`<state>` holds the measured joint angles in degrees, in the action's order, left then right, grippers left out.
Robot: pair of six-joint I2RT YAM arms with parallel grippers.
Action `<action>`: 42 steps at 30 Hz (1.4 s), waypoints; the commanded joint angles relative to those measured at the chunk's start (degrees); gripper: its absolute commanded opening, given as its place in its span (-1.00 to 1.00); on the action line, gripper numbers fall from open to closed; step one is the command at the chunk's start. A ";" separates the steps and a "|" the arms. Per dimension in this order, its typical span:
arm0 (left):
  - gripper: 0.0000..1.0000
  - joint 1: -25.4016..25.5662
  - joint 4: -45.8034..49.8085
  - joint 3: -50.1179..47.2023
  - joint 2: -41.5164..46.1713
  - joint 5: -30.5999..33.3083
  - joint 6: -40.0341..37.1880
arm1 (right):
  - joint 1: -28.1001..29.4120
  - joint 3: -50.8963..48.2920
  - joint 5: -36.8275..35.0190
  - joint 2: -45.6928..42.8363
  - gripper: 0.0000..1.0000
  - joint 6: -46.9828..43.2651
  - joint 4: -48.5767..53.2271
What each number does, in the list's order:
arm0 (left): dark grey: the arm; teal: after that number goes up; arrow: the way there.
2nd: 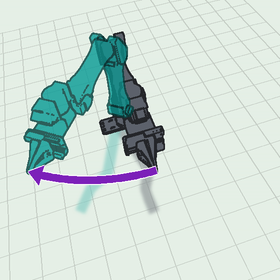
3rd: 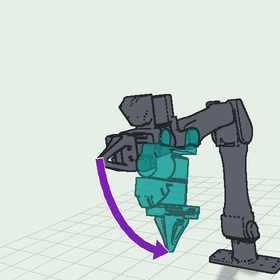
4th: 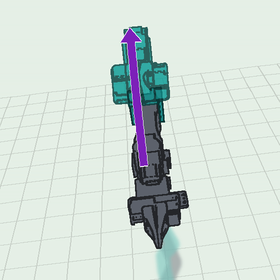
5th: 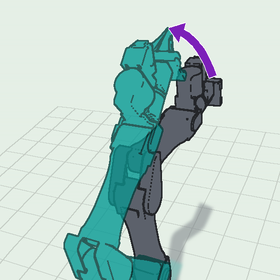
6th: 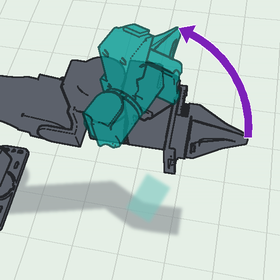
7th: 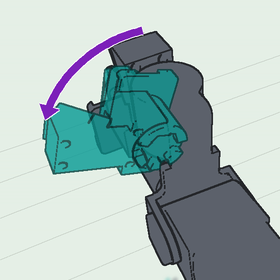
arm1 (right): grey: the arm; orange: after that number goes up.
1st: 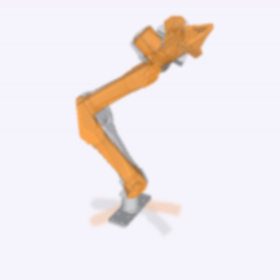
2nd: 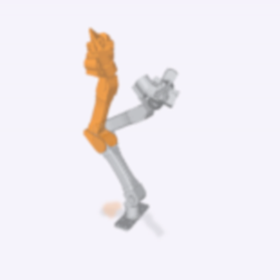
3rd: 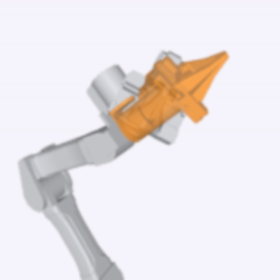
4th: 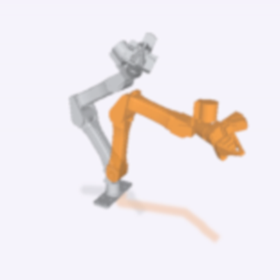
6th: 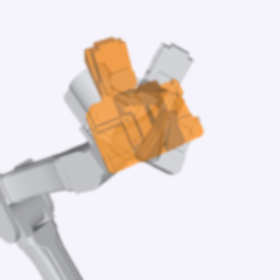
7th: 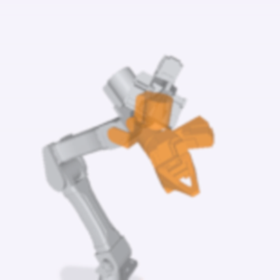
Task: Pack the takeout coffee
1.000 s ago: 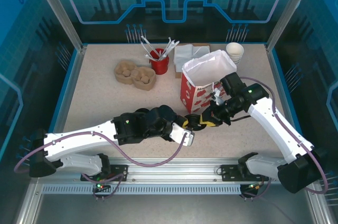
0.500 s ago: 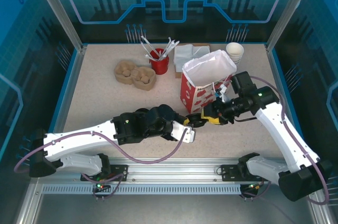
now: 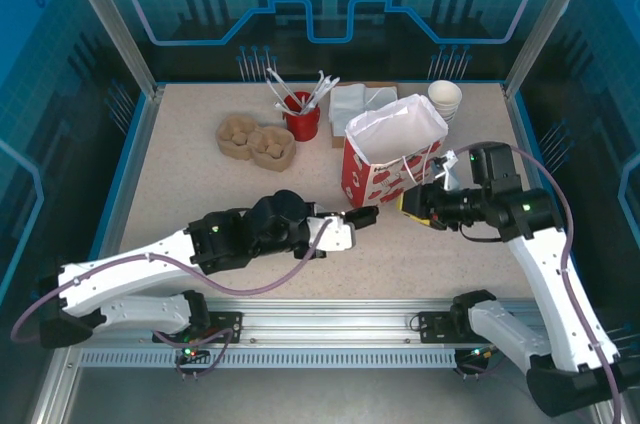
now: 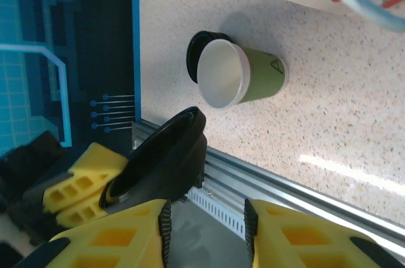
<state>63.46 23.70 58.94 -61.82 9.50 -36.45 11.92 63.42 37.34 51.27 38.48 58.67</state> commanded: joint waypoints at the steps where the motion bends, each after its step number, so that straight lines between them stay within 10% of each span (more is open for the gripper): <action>1: -0.82 -2.73 2.80 -2.00 3.15 -3.47 8.89 | -0.76 -2.81 -0.45 -2.91 -0.27 -0.43 -5.54; 19: -0.80 -18.39 0.20 -15.20 13.68 -18.74 36.36 | 6.05 -19.54 -0.88 -7.92 -0.29 9.43 -21.29; 42: -0.82 -31.61 -8.07 -21.03 12.52 -29.93 65.33 | 25.72 -30.29 -19.02 -2.53 -0.10 17.05 -48.21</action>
<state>33.21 17.43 39.20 -49.12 -17.56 23.09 36.36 35.03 22.26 48.93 54.26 15.27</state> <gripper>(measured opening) 0.092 0.445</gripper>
